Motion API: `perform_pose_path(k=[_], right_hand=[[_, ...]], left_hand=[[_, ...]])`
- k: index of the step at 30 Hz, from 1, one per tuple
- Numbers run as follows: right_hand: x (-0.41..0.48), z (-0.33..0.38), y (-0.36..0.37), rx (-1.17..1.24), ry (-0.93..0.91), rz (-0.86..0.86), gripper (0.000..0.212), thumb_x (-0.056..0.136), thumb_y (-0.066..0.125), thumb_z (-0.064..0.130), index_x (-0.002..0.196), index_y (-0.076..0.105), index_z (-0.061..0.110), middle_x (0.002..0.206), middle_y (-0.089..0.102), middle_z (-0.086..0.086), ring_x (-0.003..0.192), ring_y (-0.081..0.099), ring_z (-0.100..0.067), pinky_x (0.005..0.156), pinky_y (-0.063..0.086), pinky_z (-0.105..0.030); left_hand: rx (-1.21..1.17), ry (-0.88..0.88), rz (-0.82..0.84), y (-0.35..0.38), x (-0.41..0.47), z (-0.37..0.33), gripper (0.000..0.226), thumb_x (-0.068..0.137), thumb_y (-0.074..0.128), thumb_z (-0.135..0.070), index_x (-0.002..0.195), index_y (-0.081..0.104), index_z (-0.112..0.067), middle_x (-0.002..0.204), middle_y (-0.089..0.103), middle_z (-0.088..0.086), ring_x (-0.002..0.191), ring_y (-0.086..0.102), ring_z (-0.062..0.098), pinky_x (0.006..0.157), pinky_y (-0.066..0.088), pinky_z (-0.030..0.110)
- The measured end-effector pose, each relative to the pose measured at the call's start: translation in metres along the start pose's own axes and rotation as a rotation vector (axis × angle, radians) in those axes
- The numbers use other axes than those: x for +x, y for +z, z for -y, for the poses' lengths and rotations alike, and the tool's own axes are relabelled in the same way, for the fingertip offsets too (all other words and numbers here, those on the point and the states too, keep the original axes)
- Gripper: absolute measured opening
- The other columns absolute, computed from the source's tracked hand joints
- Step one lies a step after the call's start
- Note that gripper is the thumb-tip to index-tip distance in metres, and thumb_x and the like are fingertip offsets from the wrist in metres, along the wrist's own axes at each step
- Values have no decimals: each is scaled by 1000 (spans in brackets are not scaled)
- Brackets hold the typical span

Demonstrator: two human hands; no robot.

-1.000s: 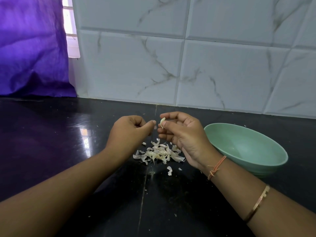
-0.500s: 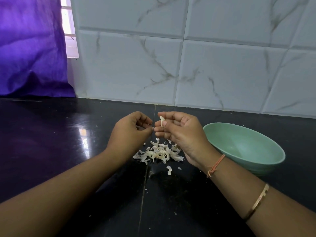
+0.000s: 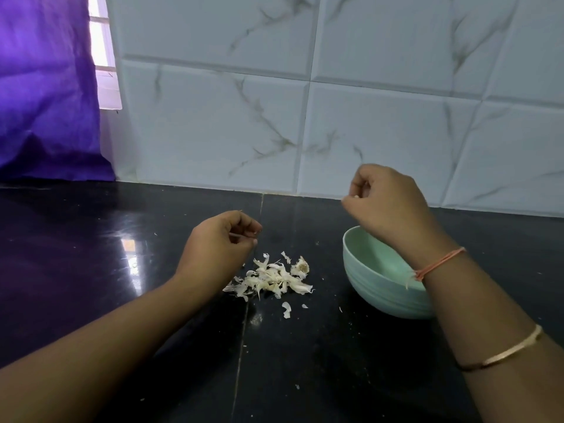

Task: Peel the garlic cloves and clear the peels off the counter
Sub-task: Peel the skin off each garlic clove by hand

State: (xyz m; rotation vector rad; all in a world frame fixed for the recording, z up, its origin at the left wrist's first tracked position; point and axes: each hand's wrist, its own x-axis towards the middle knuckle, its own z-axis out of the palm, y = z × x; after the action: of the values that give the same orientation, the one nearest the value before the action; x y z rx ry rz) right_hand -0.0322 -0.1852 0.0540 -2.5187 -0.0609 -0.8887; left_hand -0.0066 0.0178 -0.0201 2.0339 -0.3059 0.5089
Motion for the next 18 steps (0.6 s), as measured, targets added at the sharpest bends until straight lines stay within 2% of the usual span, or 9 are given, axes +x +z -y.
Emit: perform_pose_path(k=[3,6,8,10,12,15,18], right_hand=[[3,-14,-1,-123,157,140,3,75,52,9,77,55,9,77,63,-8,73,62,-28,63,47,-31],[3,-19,1,-179,261,321,5,76,49,8,73,52,6,70,65,-11,74,66,-32,74,55,-37],[2,-21,3,-252,279,399,15,78,48,9,64,45,11,65,57,-8,71,62,-30,70,53,-32],[2,-20,4,-305,287,413,20,80,48,11,61,41,12,62,49,-5,63,52,-26,58,43,-26],[2,-19,4,-312,275,352,15,82,50,15,67,48,11,66,52,-6,66,51,-26,56,37,-26],[2,-14,7,-257,138,132,18,84,49,19,70,51,8,71,55,-8,73,52,-31,61,37,-31],[-3,3,12,-17,-84,-110,24,87,53,21,71,58,3,66,59,-9,67,54,-28,63,44,-34]], left_hand=[[10,-6,7,0,-1,0,31,83,61,-4,70,62,-33,75,64,-11,71,62,6,51,41,3],[0,-10,2,1,-1,1,31,83,62,-4,72,62,-33,74,64,-11,70,61,4,51,41,4],[-41,-13,-5,1,0,2,31,83,63,-4,76,61,-34,76,65,-11,70,61,3,51,41,3],[-73,-14,-3,2,0,3,32,84,62,-3,79,59,-35,79,67,-11,72,62,2,52,42,4],[-85,-13,1,2,0,3,33,85,61,-2,80,59,-34,80,68,-10,73,63,2,55,44,8],[-121,-25,11,3,0,4,34,88,56,1,81,58,-32,79,69,-7,63,62,-2,63,52,20],[-132,-23,-14,3,0,3,33,89,55,-1,82,57,-33,81,67,-7,59,61,-6,61,52,15]])
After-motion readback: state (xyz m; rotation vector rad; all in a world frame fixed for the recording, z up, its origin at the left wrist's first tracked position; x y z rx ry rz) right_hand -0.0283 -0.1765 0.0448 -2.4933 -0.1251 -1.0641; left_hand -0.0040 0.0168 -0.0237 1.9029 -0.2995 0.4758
